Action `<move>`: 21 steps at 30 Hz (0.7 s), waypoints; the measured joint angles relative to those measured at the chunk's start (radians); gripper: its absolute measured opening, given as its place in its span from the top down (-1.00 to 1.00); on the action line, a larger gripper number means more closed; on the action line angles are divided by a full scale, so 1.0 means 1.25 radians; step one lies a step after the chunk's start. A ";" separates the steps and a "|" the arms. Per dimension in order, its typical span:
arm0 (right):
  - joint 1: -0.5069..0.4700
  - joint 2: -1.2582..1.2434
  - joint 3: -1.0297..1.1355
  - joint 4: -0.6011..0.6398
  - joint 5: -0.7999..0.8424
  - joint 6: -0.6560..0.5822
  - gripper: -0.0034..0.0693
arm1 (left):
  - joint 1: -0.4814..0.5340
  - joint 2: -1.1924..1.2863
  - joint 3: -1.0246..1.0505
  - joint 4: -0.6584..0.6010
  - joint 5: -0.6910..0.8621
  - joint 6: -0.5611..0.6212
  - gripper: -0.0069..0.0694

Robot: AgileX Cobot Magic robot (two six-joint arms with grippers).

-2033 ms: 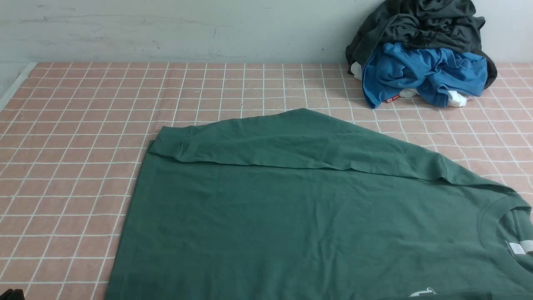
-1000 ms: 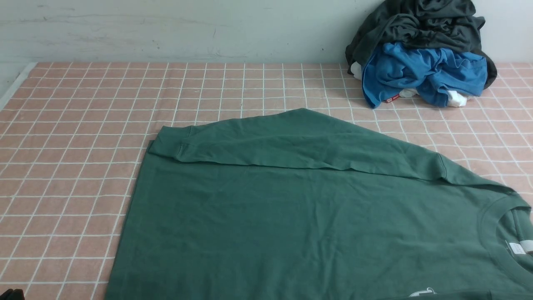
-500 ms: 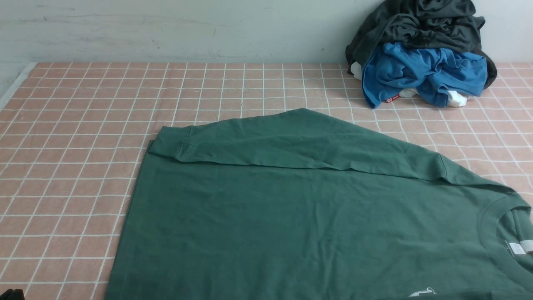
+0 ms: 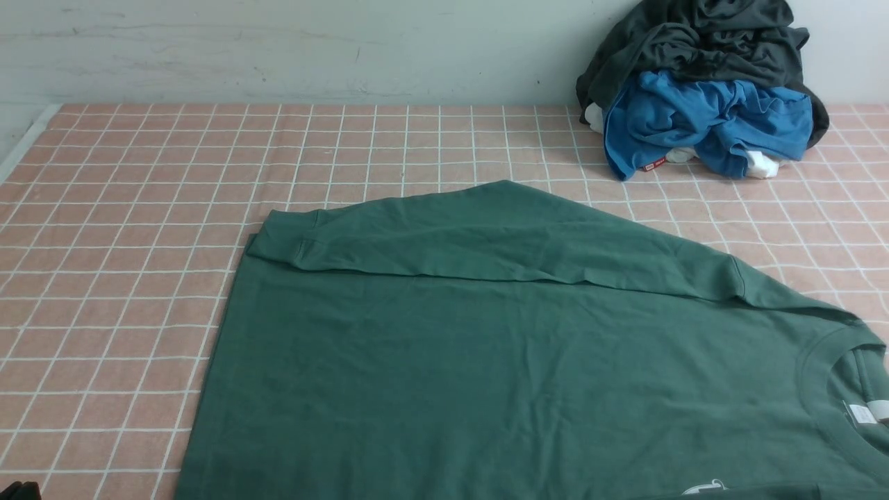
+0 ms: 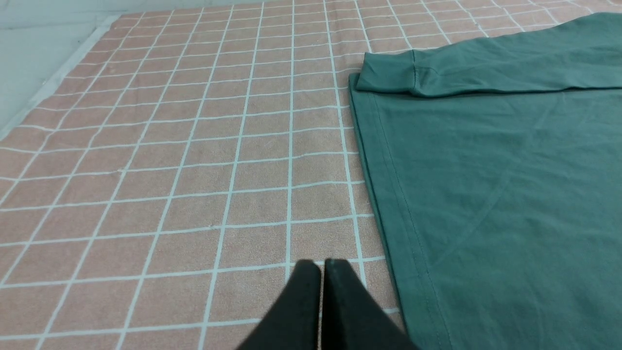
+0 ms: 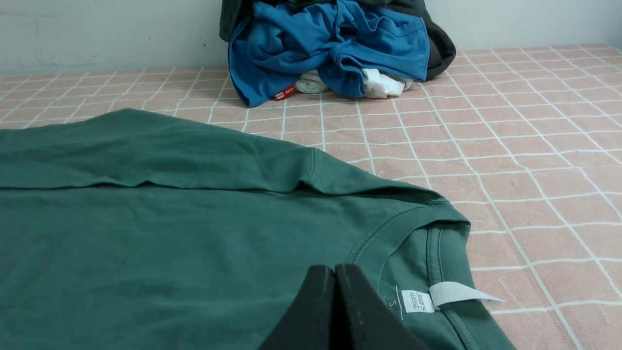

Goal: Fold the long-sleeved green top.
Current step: Use the left arm to clamp the cuff closest to it

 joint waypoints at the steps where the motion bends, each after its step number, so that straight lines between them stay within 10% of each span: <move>1: 0.000 0.000 0.000 -0.002 0.000 0.000 0.94 | 0.000 0.000 0.000 0.001 0.000 0.000 0.83; 10: 0.000 0.000 0.000 -0.002 0.000 0.000 0.94 | 0.000 0.000 0.001 -0.062 -0.009 -0.033 0.83; 21: 0.000 0.000 0.000 0.025 -0.002 0.024 0.94 | 0.000 0.000 0.001 -0.531 -0.034 -0.245 0.83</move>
